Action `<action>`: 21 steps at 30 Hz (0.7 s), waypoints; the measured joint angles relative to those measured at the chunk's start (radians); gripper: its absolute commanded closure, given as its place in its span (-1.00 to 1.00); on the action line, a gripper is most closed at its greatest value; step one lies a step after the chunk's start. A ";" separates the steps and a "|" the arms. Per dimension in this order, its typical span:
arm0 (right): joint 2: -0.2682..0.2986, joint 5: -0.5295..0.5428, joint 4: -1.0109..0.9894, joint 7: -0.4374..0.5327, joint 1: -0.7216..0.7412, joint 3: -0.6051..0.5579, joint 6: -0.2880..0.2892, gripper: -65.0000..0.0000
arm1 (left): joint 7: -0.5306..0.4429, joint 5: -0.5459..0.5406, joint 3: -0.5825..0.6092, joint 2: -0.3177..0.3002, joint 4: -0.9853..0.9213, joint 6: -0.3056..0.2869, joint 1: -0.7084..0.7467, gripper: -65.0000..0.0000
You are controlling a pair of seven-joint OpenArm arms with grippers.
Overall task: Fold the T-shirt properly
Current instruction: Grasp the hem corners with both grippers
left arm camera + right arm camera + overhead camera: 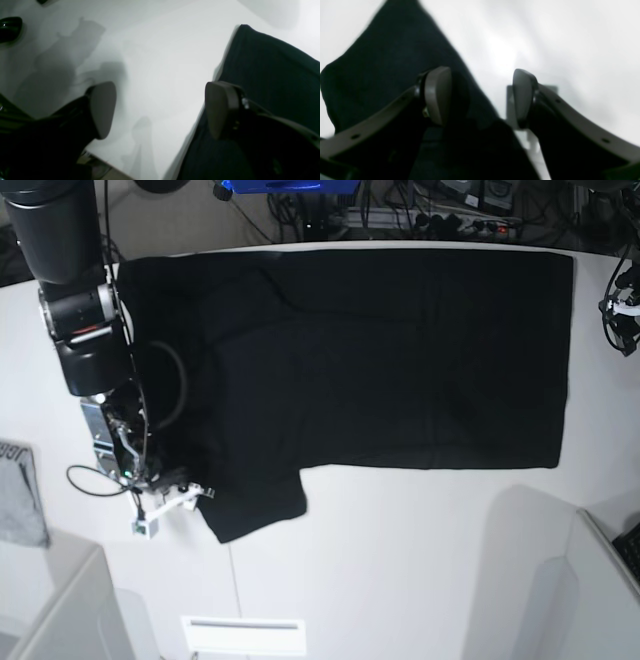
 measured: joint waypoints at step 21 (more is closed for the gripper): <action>-0.031 0.007 -0.001 0.011 -0.002 -0.052 0.000 1.00 | -0.001 0.003 0.106 -0.143 -0.279 -0.003 -0.156 -0.63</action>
